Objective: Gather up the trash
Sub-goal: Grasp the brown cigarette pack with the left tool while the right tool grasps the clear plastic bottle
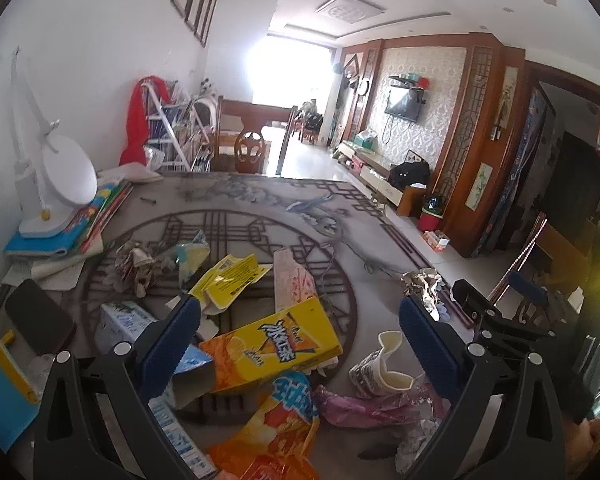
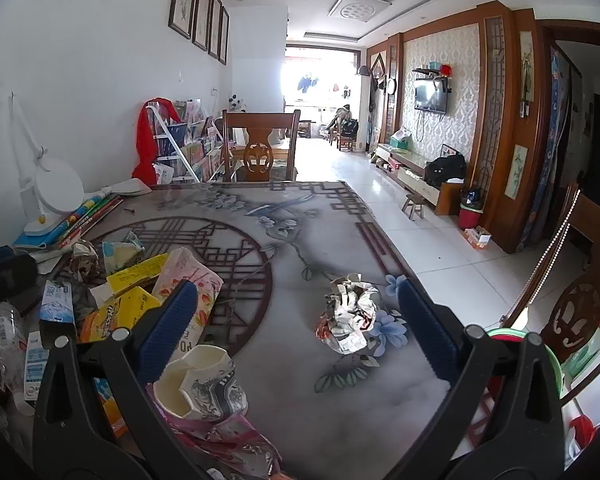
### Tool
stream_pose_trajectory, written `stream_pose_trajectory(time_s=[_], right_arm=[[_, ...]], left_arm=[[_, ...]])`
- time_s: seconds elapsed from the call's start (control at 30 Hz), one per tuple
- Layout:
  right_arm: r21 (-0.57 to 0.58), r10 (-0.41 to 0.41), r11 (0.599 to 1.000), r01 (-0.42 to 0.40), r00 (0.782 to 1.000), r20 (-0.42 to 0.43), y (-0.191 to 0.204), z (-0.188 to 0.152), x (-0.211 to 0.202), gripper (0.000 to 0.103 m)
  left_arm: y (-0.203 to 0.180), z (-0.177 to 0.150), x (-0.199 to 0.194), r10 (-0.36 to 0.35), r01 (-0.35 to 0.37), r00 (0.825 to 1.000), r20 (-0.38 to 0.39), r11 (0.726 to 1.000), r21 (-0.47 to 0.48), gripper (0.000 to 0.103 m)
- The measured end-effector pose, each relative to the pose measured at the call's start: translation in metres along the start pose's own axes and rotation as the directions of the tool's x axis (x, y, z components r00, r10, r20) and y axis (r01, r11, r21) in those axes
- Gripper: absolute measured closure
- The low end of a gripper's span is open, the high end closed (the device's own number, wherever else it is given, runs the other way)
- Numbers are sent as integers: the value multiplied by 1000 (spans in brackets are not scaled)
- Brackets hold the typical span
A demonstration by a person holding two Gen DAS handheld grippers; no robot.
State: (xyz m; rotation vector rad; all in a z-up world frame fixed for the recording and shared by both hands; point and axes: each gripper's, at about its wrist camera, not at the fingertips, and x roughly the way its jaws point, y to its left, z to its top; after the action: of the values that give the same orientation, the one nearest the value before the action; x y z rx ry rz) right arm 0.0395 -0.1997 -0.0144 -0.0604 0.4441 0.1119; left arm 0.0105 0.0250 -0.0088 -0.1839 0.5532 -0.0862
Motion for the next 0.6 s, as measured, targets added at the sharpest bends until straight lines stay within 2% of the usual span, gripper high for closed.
stream_pose_trajectory(time_s=[0.1,0.17,0.27,0.3,0.33,0.37,0.4,0.43,0.47,0.5,0.53,0.57,0.6], right_arm=[[-21,7,1000,-7,1000,5,2,2,-4,4],[-36,31,999,-31,999,-8,6,4,-5,4],[-57,154,986,-159,985,-81,21,15,-9,4],[-63,231,969,-239,967,-107,32,19,-12,4],[-72,297,949,-307,946,-129,47,22,-16,4],[-81,340,932,-354,929,-146,60,24,-18,4],[-96,407,899,-428,895,-183,83,24,-20,5],[-110,465,860,-498,855,-231,106,23,-19,7],[-121,508,822,-556,813,-283,129,20,-17,15],[-133,541,779,-613,763,-353,161,14,-13,23],[-138,560,747,-650,728,-395,184,8,-10,38],[-143,576,708,-692,683,-449,213,0,-5,44],[-148,576,695,-704,668,-471,228,-5,-4,44]], left_arm=[[18,6,-19,35,-34,999,4,998,-61,8],[39,0,-40,110,-111,994,-15,987,-117,8],[73,-19,-70,190,-200,980,-66,959,-203,8],[85,-26,-81,202,-214,977,-76,947,-240,8],[99,-34,-92,211,-227,974,-86,929,-292,8],[115,-41,-102,188,-210,978,-95,900,-381,8],[129,-45,-109,148,-174,985,-92,872,-457,8],[137,-47,-114,127,-154,988,-88,856,-493,8],[140,-49,-118,129,-156,988,-88,851,-502,8],[143,-50,-123,153,-178,984,-92,852,-493,8],[142,-52,-129,174,-196,981,-92,858,-475,8],[144,-52,-132,176,-195,981,-86,859,-473,8],[146,-55,-136,176,-193,981,-81,859,-474,8]])
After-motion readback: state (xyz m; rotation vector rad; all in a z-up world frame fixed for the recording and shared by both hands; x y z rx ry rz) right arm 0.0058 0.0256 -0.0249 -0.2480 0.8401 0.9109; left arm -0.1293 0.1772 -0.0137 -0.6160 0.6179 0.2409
